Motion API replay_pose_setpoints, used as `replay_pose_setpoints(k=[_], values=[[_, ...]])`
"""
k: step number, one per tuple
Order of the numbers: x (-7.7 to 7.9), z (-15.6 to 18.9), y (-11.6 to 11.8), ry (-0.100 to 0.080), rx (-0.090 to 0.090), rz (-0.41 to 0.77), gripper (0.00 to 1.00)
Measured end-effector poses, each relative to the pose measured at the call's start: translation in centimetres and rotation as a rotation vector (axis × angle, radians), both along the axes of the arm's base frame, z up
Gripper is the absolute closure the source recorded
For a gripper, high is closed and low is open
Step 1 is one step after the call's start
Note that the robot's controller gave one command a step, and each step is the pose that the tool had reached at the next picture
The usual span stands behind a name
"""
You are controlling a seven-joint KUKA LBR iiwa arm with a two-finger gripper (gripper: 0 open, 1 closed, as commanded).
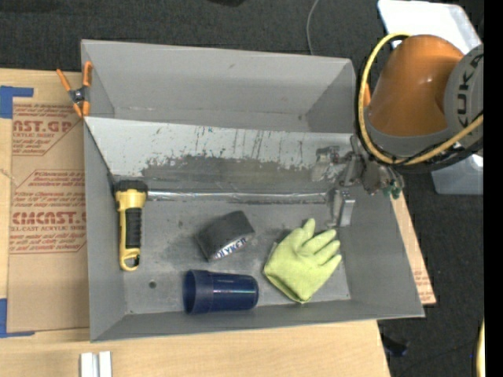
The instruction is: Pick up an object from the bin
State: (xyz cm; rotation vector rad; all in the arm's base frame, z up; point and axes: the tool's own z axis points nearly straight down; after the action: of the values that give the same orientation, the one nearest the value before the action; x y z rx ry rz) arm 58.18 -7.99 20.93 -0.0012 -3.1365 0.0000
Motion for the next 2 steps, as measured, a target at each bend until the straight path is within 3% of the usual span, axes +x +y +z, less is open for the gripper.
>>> replay_pose_setpoints(k=[1,2], values=[[0.2,0.5,0.0,-0.008,-0.001,0.001,0.0],[-2.6,-6.3,0.1,-0.012,0.0,-0.051,0.0]])
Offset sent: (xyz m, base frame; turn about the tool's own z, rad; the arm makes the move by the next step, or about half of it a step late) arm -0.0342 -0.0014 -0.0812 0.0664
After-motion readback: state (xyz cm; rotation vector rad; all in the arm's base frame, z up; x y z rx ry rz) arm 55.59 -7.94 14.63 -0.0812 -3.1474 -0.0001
